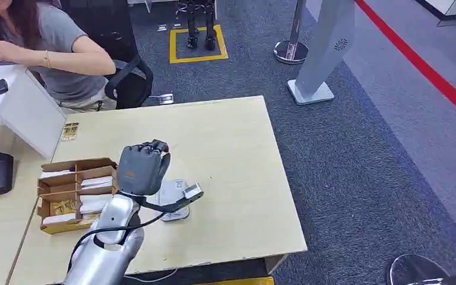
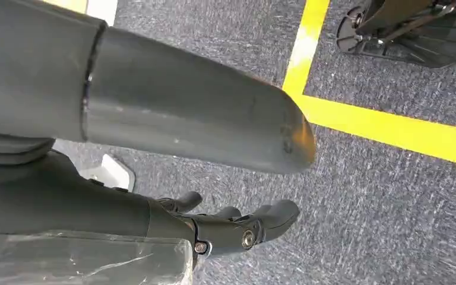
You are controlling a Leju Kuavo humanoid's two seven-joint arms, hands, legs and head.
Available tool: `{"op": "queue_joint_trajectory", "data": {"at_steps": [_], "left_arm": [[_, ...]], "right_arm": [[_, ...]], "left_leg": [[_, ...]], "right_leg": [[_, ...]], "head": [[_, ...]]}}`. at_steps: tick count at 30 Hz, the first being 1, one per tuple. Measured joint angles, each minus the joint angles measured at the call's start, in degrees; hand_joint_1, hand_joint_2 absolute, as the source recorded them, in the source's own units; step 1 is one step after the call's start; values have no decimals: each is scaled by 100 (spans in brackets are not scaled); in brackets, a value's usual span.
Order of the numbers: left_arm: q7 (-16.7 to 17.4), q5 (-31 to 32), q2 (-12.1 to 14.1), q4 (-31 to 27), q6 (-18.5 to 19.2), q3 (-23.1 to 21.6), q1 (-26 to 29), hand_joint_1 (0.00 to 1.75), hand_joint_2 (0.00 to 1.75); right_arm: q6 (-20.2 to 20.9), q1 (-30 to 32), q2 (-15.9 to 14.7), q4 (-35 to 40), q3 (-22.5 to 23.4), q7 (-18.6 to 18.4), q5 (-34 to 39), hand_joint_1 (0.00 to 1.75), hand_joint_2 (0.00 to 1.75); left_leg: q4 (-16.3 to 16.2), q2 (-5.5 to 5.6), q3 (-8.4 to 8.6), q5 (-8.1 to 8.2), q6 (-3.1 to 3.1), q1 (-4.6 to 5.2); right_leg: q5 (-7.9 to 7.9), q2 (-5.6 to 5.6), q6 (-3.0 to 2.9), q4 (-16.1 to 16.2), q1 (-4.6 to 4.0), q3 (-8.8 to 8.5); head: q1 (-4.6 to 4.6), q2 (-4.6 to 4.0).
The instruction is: Pass the card to the sensor for recognition and then transmit it.
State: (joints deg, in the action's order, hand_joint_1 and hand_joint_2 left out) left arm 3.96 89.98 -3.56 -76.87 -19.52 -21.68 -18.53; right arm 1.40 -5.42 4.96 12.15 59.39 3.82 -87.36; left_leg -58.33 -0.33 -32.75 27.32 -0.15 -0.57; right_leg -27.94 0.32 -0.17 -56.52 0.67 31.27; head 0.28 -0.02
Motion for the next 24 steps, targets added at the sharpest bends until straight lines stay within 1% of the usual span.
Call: {"op": "queue_joint_trajectory", "data": {"at_steps": [3, 8, 10, 11, 12, 13, 14, 15, 16, 18, 20, 22, 24], "left_arm": [[-2, 0, -61, -142, -15, 162, 63, 175, 175], [-22, -9, -122, -288, -44, 308, 138, 175, 175], [-210, -239, -195, -376, -136, 420, 192, 175, 175], [-388, -531, -256, -484, -136, 515, 243, 175, 175], [-595, -951, -330, -634, -87, 636, 299, 175, 175], [-818, -1547, -409, -803, 38, 788, 343, 175, 175], [-1035, -2349, -506, -986, 259, 980, 367, 175, 175], [-1181, -3035, -597, -1119, 471, 1154, 385, 175, 175], [-1294, -3885, -667, -1246, 786, 1408, 391, 175, 175], [-1432, -5294, -767, -1333, 1393, 1961, 372, 175, 175], [-1508, -6110, -785, -1304, 1775, 2565, 327, 175, 175], [-1528, -6501, -756, -1111, 1949, 3124, 199, 175, 175], [-1550, -6675, -686, -852, 2048, 3581, 91, 175, 175]], "right_arm": [[0, -7, 0, 0, 0, 0, 2, 0, 0], [-4, -3, 0, 0, 0, -2, 15, 0, 0], [-31, -4, 9, 0, 0, -18, 37, 0, 0], [-59, -3, 15, 0, 0, -20, 46, 0, 0], [-81, 0, 28, 0, 0, -20, 53, 0, 0], [-81, 4, 31, 0, 0, -17, 59, 0, 0], [-77, 11, 31, 0, 0, -4, 63, 0, 0], [-61, 15, 31, 0, 0, 7, 66, 0, 0], [-50, 19, 31, 0, 0, 26, 70, 0, 0], [7, 23, 31, 0, 0, 37, 52, 0, 0], [37, 24, 31, 0, 0, 35, 37, 0, 0], [46, 22, 31, 0, 0, 33, -2, 0, 0], [81, -2, 31, 0, 0, 33, -31, 0, 0]], "left_leg": [[0, 7, -1, -3, 0, -2], [0, 6, -1, -4, -2, -1], [0, 6, -3, -4, -2, -1], [0, 6, -3, -3, -2, -1], [0, 5, -4, -3, -2, -1], [0, 4, -4, -3, -2, -1], [0, 4, -4, -2, -1, -1], [0, 4, -5, -2, -1, -1], [0, 4, -5, -2, -1, -1], [1, 2, -2, -2, -1, -2], [2, -2, -1, -4, -3, -6], [2, -1, -1, -7, -7, -7], [2, -1, -1, -8, -8, -9]], "right_leg": [[0, 7, 0, -2, -1, -2], [1, 4, -1, -4, -1, -2], [0, 4, -1, -4, -1, -2], [0, 3, -1, -3, -1, -2], [0, 2, -1, -3, -1, 0], [0, 1, -1, -3, 0, 0], [0, 2, -1, -2, 0, 1], [0, 2, 0, -2, 0, 1], [0, 2, -1, -2, -1, 1], [0, -1, -1, -3, -1, 1], [1, -7, -2, -4, -6, 4], [1, -3, -3, -6, -8, 3], [2, -4, -4, -8, -12, 4]], "head": [[0, 0], [0, 0], [0, 0], [0, 0], [0, 0], [0, 0], [0, 0], [0, 0], [0, 0], [0, 0], [0, -2], [0, 0], [0, 0]]}}
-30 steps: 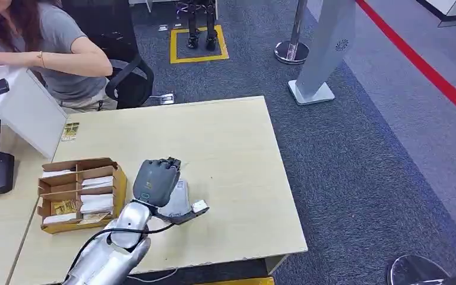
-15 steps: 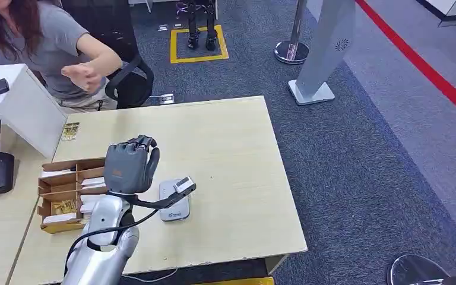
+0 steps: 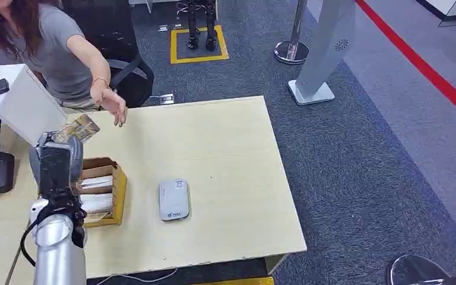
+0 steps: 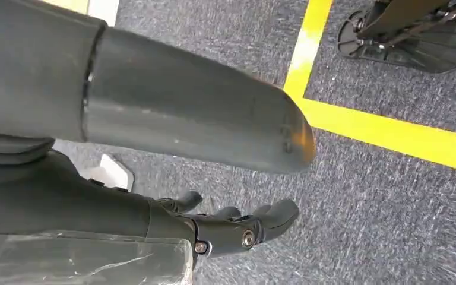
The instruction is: Pass the card to the sensor for recognition and then transmit it.
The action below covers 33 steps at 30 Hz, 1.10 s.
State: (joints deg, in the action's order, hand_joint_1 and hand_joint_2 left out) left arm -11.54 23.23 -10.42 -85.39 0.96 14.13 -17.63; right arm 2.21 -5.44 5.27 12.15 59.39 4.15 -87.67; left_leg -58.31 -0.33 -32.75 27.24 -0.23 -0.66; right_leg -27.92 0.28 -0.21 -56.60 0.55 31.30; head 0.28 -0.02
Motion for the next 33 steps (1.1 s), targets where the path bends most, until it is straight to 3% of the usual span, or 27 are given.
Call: {"op": "queue_joint_trajectory", "data": {"at_steps": [7, 23, 24, 25, 33], "left_arm": [[-48, -262, 175, 683, 221, 897, -227, 175, 175], [-59, -214, 181, 937, 253, 1077, -287, 175, 175], [-59, -212, 181, 937, 253, 1077, -287, 14, 175], [-59, -205, 181, 937, 253, 1077, -286, 0, 175], [-57, -90, 179, 937, 232, 1079, -285, 0, 175]], "right_arm": [[50, -52, 0, 0, -7, -44, -18, 0, 0], [59, -54, 0, 0, -9, -50, 4, 0, 0], [59, -54, 0, 0, -9, -50, 4, 0, 0], [59, -54, 0, 0, -9, -50, 4, 0, 0], [57, -53, 0, 0, -9, -50, 6, 0, 0]], "left_leg": [[0, 1, -2, 0, 0, 3], [0, 1, -2, 1, 1, 1], [0, 1, -2, 1, 1, 1], [0, 1, -2, 1, 1, 1], [0, 2, -4, 1, 1, 2]], "right_leg": [[0, 2, 0, 1, -1, 0], [0, 1, 0, 2, -1, 1], [0, 1, 0, 2, -1, 1], [0, 1, 0, 2, -1, 1], [0, 2, 0, 3, -1, 1]], "head": [[0, 0], [0, -2], [0, 0], [0, -2], [0, 0]]}}
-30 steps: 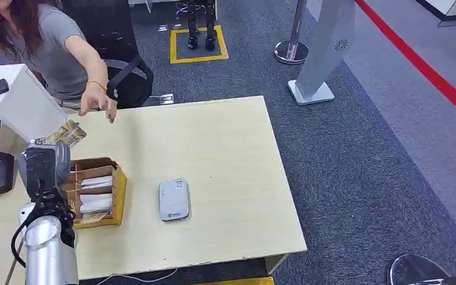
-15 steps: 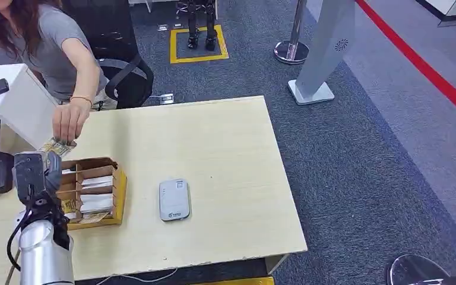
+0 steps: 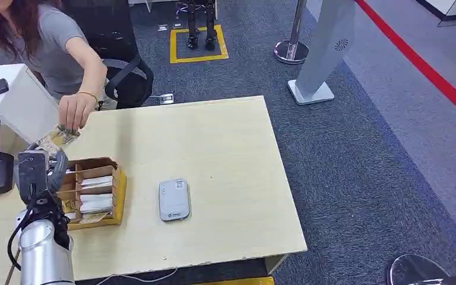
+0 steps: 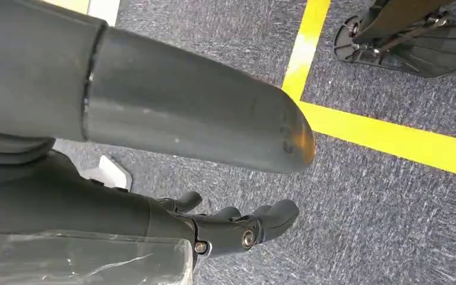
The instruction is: Pass the card to the sensor for recognition and then transmit it.
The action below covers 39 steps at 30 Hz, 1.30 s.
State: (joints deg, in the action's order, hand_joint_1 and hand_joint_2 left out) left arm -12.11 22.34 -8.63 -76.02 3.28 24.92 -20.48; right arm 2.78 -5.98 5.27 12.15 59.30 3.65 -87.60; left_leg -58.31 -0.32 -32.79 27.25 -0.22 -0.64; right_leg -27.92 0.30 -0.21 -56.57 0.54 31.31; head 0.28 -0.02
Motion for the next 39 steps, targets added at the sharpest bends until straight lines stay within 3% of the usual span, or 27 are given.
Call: {"op": "queue_joint_trajectory", "data": {"at_steps": [15, 19, 20, 22, 24, 25, 29, 35, 39], "left_arm": [[-55, 872, -168, -526, -273, -177, 209, 0, 175], [-11, 1927, -219, -862, -429, -490, 394, 0, 175], [59, 2524, -219, -1159, -461, -827, 552, 0, 175], [166, 2919, -214, -1496, -459, -1232, 743, 0, 175], [234, 3060, -175, -1817, -446, -1592, 913, 0, 175], [352, 3111, -83, -2195, -450, -1986, 1180, 0, 175], [502, 3228, 201, -2847, -609, -2559, 1723, 0, 175], [927, 4530, 483, -3791, -1452, -2713, 2680, 0, 175], [1014, 4900, 518, -4222, -1598, -2558, 2985, 0, 175]], "right_arm": [[-33, 14, 0, 0, 0, 37, 96, 0, 0], [-83, 39, 0, 0, 7, 61, 208, 0, 0], [-120, 57, 0, 0, 29, 50, 296, 0, 0], [-142, 62, 0, 0, 66, 46, 385, 0, 0], [-142, 69, 0, 0, 112, 4, 459, 0, 0], [-146, 87, 0, 0, 184, -11, 549, 0, 0], [-186, 129, 2, 0, 308, -55, 649, 0, 0], [-249, 145, 24, 0, 472, -112, 737, 0, 0], [-251, 148, 48, 2, 514, -111, 739, 0, 0]], "left_leg": [[-1, 0, 0, 0, 0, 0], [-1, 0, 1, 0, 0, 0], [-1, 1, 0, 0, 0, 1], [-1, 1, -2, 1, 0, 1], [0, -1, -2, 3, 1, 2], [0, -4, -1, 6, 2, 2], [0, -2, -1, 10, -1, -1], [4, -4, -1, 11, -3, -3], [5, -1, -1, 11, -3, -2]], "right_leg": [[0, 1, 0, 0, 0, 1], [0, 0, 0, 1, 0, 2], [0, 3, 1, 1, 0, 2], [0, 3, 1, 1, 0, 1], [0, 2, 1, 2, 0, 1], [0, -2, 1, 2, 1, 1], [-3, -3, 1, 4, 1, 3], [-7, -5, -3, 2, 0, 5], [-9, 3, -1, 2, -1, 2]], "head": [[0, 0], [0, 0], [0, 0], [0, 0], [0, -2], [2, 0], [0, 0], [0, 0], [2, 0]]}}
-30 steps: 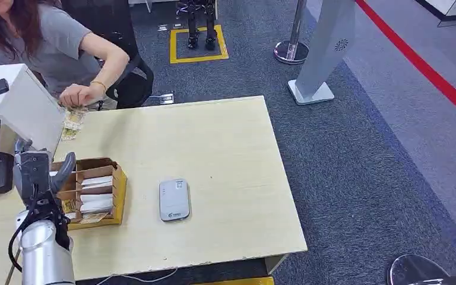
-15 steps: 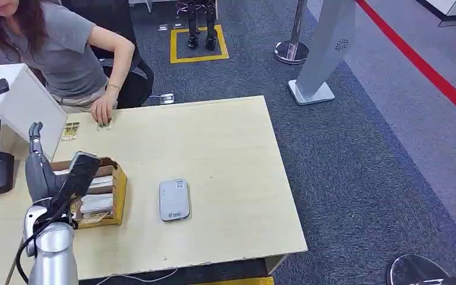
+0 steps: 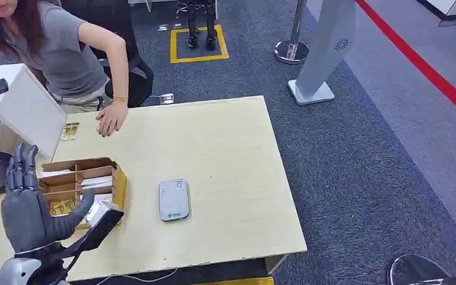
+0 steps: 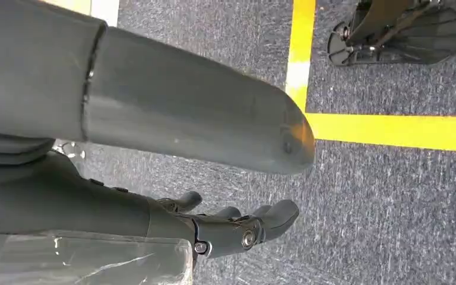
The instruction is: Pass the card to the sensor for recognition and then transmit it.
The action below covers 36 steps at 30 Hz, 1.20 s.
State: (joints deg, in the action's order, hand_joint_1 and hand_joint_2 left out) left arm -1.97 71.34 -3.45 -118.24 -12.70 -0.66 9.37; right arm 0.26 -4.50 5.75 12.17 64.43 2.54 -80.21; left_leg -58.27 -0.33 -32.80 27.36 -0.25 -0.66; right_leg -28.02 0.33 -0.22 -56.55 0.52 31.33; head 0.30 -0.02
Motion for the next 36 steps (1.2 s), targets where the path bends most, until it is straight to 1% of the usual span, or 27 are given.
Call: {"op": "queue_joint_trajectory", "data": {"at_steps": [4, 7, 9, 12, 15, 17, 18, 20, 23, 24, 26, 28, 29, 32, 34, 36], "left_arm": [[45, 165, 22, -282, -39, 181, 184, 0, 175], [238, 607, 22, -396, -127, 332, 262, 0, 175], [313, 746, 13, -482, -195, 501, 334, 0, 175], [358, 1008, -28, -584, -195, 909, 446, 0, 175], [413, 1605, -103, -586, -125, 1350, 545, 0, 175], [602, 1791, -111, -558, -13, 1708, 600, 0, 175], [763, 1817, -96, -529, 26, 1887, 648, 0, 175], [1080, 1830, -28, -455, 76, 2200, 733, 0, 175], [1323, 1847, 75, -361, 133, 2529, 838, 0, 175], [1504, 1849, 129, -315, 212, 2617, 879, 0, 175], [2019, 1863, 329, -217, 409, 2647, 1024, 0, 175], [2609, 1863, 596, -77, 587, 2643, 1140, 0, 175], [2772, 1865, 687, -5, 638, 2625, 1190, 0, 175], [2848, 1867, 935, 209, 732, 2497, 1265, 0, 175], [2885, 1867, 1066, 340, 749, 2334, 1262, 0, 175], [2887, 1869, 1145, 439, 760, 2238, 1265, 0, 175]], "right_arm": [[0, 0, 18, 0, 50, 0, 0, 0, 0], [-2, 0, 24, 0, 72, 0, 0, 0, 0], [-20, 3, 35, 0, 81, 0, 0, 0, 0], [-39, 1, 55, 0, 83, 0, -4, 0, 0], [-96, -4, 83, 7, 90, -17, -4, 0, 0], [-87, -4, 92, 7, 92, -22, -11, 0, 0], [-98, -5, 99, 7, 96, -37, -13, 0, 0], [-131, -2, 118, 9, 105, -85, -22, 0, 0], [-168, -10, 140, 15, 114, -129, -39, 0, 0], [-168, -11, 149, 18, 118, -131, -48, 0, 0], [-166, -13, 158, 20, 118, -129, -77, 0, 0], [-149, -11, 166, 20, 118, -112, -109, 0, 0], [-129, -11, 166, 22, 118, -99, -142, 0, 0], [-72, -28, 164, 31, 118, -70, -160, 0, 0], [-70, -32, 164, 31, 118, -50, -186, 0, 0], [-70, -33, 164, 31, 118, -33, -195, 0, 0]], "left_leg": [[0, 1, 1, -1, -1, 1], [0, 0, 3, -1, -1, 2], [0, 0, 3, -1, -1, 2], [0, 0, 3, -1, -1, 1], [1, 0, 2, 0, -1, 0], [2, 0, 2, 0, -1, 0], [2, -2, 3, 0, -2, 0], [3, -2, 3, 1, -4, -3], [3, -1, 3, 1, -4, -4], [3, 0, 3, 1, -4, -4], [3, -2, 4, 1, -5, -4], [3, -2, 5, 1, -5, -5], [3, -1, 5, 1, -5, -5], [3, 2, 5, 1, -5, -4], [3, 1, 4, 1, -5, -2], [3, 0, 5, 1, -5, -2]], "right_leg": [[1, 2, 0, 0, 0, -4], [2, 0, 0, 0, 0, -6], [2, -1, 0, 0, 0, -6], [1, -1, 0, 1, 1, -4], [0, 0, -1, 0, 0, -3], [0, -2, -1, 0, 0, -3], [0, -4, -1, 0, 0, -1], [-1, -4, -2, 0, 0, 0], [-5, 0, -8, 0, -1, -3], [-5, 0, -8, 0, -1, -4], [-5, -3, -8, 0, -1, -2], [-5, -4, -8, 0, -1, -1], [-5, -1, -8, 0, -1, -1], [-7, 4, -9, 0, -1, 2], [-6, 3, -9, 0, -1, -5], [-4, 2, -9, 0, 0, -5]], "head": [[-2, 0], [-2, 0], [0, 0], [-4, 0], [-2, 0], [0, 0], [-2, 0], [-2, 0], [-2, 0], [-2, 0], [0, 0], [-2, 0], [-2, 0], [-2, 0], [-2, 0], [-2, 0]]}}
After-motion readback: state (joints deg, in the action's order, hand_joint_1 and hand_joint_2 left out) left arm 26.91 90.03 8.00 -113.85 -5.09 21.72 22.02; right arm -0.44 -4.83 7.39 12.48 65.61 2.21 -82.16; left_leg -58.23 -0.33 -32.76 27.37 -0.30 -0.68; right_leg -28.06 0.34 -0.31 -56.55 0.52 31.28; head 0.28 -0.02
